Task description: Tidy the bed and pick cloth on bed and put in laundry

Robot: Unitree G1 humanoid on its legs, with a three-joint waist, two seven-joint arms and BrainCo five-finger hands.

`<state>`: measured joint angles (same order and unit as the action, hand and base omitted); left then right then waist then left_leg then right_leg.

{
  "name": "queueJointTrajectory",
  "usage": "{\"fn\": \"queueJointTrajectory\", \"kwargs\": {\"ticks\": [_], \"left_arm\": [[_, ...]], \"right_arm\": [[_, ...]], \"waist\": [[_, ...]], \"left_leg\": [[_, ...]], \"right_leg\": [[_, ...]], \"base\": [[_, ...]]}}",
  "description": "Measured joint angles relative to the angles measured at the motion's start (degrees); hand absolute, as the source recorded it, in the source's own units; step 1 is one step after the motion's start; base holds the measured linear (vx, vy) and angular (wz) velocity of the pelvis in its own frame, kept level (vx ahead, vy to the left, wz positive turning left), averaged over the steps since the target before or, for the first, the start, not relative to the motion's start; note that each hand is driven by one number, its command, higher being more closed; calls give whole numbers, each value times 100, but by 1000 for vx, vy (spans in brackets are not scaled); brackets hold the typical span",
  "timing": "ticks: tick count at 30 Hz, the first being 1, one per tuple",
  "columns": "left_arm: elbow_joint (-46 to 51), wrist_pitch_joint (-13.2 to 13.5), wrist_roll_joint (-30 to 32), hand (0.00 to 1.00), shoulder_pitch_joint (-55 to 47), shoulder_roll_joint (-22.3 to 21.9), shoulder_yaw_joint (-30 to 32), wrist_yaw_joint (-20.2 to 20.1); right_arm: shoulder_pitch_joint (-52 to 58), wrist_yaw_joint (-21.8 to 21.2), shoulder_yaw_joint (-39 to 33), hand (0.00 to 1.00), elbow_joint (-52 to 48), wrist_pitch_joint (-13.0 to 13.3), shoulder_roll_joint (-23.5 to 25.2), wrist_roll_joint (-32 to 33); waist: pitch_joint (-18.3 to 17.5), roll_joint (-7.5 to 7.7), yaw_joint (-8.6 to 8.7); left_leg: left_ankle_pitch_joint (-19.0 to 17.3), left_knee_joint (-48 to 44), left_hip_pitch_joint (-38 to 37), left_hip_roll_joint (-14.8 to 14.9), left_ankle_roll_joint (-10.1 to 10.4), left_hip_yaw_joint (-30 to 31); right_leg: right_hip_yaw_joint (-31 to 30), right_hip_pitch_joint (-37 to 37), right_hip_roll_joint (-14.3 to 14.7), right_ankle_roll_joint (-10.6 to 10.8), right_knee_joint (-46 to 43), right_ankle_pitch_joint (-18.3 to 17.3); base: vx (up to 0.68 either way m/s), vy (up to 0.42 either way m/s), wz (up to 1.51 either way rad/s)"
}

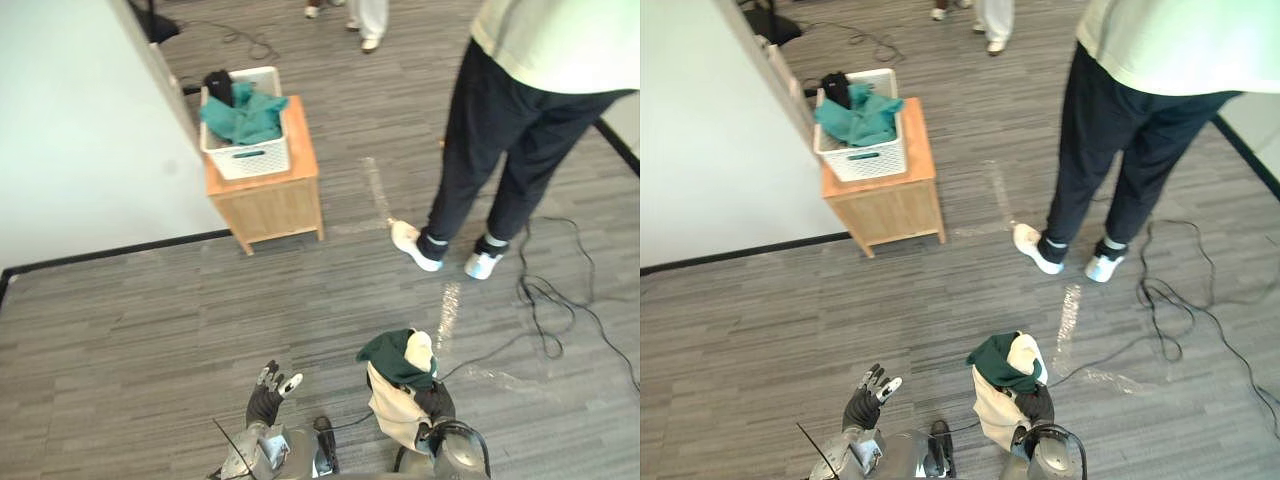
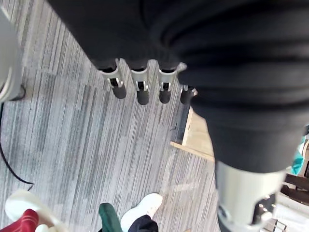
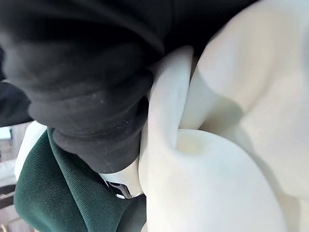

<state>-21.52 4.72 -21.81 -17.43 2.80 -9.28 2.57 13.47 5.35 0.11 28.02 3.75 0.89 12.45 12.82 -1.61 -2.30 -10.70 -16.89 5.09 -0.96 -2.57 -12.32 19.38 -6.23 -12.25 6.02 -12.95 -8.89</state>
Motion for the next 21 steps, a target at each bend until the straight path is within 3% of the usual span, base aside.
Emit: {"fn": "queueJointTrajectory", "kwargs": {"ticks": [1, 4, 5, 6, 7, 8, 9, 11, 13, 14, 21], "left_arm": [[-16, 0, 1, 0, -4, 19, -8, 0], [-235, -27, 26, 0, -54, 210, -22, 3], [-355, -43, 41, 0, -55, 274, -23, 5], [-405, -64, 75, 0, -54, 313, -32, 18], [-404, -64, 121, 0, -39, 303, -38, 21], [-415, -58, 142, 0, 30, 291, -59, 30], [-509, -46, 170, 0, 164, 319, -57, 42], [-742, -40, 174, 0, 396, 303, -95, 88], [-784, -35, 227, 0, 404, 309, -157, 118], [-1077, -33, 404, 0, 346, 94, -242, 10], [-1070, -33, 478, 0, 357, 94, -240, 20]], "right_arm": [[-5, 0, -10, 100, 20, -4, 9, 16], [-77, -5, -10, 100, 144, -4, 142, 48], [-139, -7, -9, 100, 256, -6, 182, 48], [-179, -4, -15, 100, 278, -13, 191, 45], [-184, -3, -29, 100, 277, -12, 183, 45], [-177, -4, -36, 100, 282, -10, 188, 44], [-168, -7, -30, 100, 283, -8, 189, 45], [-157, -4, -49, 100, 364, -4, 179, 46], [-173, -4, -58, 100, 455, 15, 197, 46], [-78, -30, -11, 100, 735, 17, 43, 44], [-73, -30, -12, 100, 737, 38, 38, -25]], "waist": [[-6, 9, -3], [-108, 226, -19], [-170, 346, -21], [-193, 395, 8], [-189, 367, 37], [-131, 248, 126], [-119, 226, 183], [-122, 255, 178], [-134, 418, 157], [-410, 271, 445], [-412, 273, 443]], "left_leg": [[0, 18, -31, -2, 0, 23], [30, 249, -307, -31, 49, 127], [123, 412, -412, -69, 194, 131], [243, 551, -507, -75, 220, 196], [267, 604, -551, -41, 213, 286], [269, 647, -585, 65, 216, 486], [273, 677, -597, 148, 224, 721], [299, 695, -612, 177, 270, 920], [304, 752, -686, 7, 280, 950], [703, 1804, -1144, -52, 171, 666], [684, 1804, -1155, -33, 199, 622]], "right_leg": [[11, -26, -11, 11, -21, 22], [63, -7, -113, 47, -588, 60], [63, 121, -196, 15, -953, 104], [55, 299, -224, -149, -1471, 247], [29, 469, -225, -272, -1840, 361], [-247, 765, -66, -274, -2175, -18], [-606, 850, 212, -154, -1896, -451], [-920, 837, 461, -115, -1135, -557], [-1009, 832, 386, -136, -284, -59], [-1186, 528, 430, -13, 705, 589], [-1215, 533, 448, -14, 705, 589]], "base": [[76, 95, 63], [82, 77, 33], [54, 40, 28], [47, 33, 36], [40, 19, 58], [37, 6, 78], [32, -6, 84], [18, -47, 71], [7, -61, 33], [2, -16, 3], [0, 0, -2]]}}
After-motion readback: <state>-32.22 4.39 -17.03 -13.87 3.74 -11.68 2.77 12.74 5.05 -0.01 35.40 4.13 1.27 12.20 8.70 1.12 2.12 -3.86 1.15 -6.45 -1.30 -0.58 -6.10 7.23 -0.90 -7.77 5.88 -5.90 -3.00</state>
